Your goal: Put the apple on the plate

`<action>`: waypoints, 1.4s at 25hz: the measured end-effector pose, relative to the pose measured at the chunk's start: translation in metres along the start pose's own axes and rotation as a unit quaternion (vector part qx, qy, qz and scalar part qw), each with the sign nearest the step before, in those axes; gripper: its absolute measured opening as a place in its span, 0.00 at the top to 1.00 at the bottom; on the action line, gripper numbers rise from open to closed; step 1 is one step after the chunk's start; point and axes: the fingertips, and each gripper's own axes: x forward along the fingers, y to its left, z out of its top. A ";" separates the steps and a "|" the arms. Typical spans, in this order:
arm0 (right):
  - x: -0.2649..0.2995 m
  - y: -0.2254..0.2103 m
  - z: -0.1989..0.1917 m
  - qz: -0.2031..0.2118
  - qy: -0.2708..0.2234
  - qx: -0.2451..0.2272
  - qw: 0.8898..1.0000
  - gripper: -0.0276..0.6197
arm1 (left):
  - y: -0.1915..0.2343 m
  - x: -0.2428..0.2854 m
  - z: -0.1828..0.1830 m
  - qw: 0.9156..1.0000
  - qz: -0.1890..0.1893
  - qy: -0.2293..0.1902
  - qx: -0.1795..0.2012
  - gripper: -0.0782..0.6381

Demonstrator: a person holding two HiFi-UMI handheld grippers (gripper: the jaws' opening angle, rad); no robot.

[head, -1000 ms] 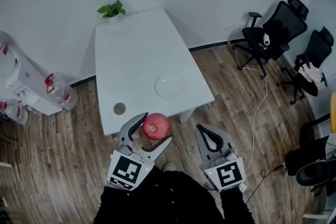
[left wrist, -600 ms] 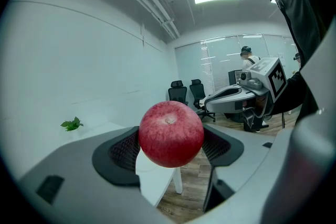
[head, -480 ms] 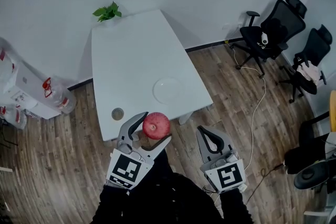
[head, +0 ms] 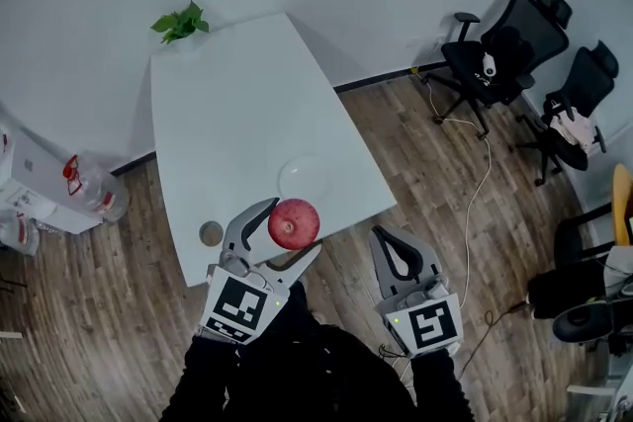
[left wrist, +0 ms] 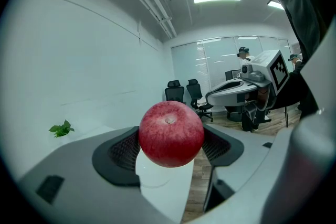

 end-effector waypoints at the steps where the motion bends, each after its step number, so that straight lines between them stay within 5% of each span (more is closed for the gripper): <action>1: 0.006 -0.003 -0.001 -0.001 0.004 0.001 1.000 0.89 | 0.006 0.005 -0.001 1.000 -0.002 0.000 0.000 0.38; 35: 0.119 -0.047 -0.040 -0.042 0.089 0.036 0.994 0.89 | 0.082 0.142 -0.113 0.991 -0.103 0.074 0.037 0.38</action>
